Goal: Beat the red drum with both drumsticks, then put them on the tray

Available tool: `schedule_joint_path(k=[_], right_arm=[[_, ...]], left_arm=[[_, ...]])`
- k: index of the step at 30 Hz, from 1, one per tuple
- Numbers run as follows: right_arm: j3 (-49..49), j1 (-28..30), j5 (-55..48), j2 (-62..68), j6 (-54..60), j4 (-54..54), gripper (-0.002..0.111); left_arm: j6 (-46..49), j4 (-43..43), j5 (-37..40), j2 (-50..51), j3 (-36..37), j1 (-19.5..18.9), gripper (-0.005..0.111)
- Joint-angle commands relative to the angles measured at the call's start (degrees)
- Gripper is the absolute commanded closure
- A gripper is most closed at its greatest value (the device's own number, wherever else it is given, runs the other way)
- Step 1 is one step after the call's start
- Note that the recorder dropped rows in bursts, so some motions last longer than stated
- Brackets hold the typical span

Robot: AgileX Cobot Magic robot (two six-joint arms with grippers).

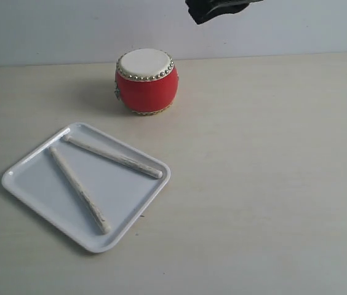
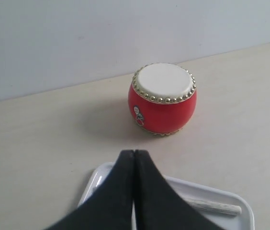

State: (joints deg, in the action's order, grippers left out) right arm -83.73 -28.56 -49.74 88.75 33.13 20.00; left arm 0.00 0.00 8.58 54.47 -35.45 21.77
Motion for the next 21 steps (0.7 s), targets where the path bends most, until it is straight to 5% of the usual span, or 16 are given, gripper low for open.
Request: schedule_joint_path(k=[1, 21], right_arm=[[7.2, 0.39, 6.88, -6.64, 1.76, 0.9, 0.108], [9.14, 0.39, 9.01, -6.63, -0.31, 1.02, 0.108]], left_arm=[[-0.92, -0.81, -0.94, -0.44, 0.24, -0.16, 0.107], [-0.69, -0.81, -0.94, -0.44, 0.24, -0.16, 0.107]])
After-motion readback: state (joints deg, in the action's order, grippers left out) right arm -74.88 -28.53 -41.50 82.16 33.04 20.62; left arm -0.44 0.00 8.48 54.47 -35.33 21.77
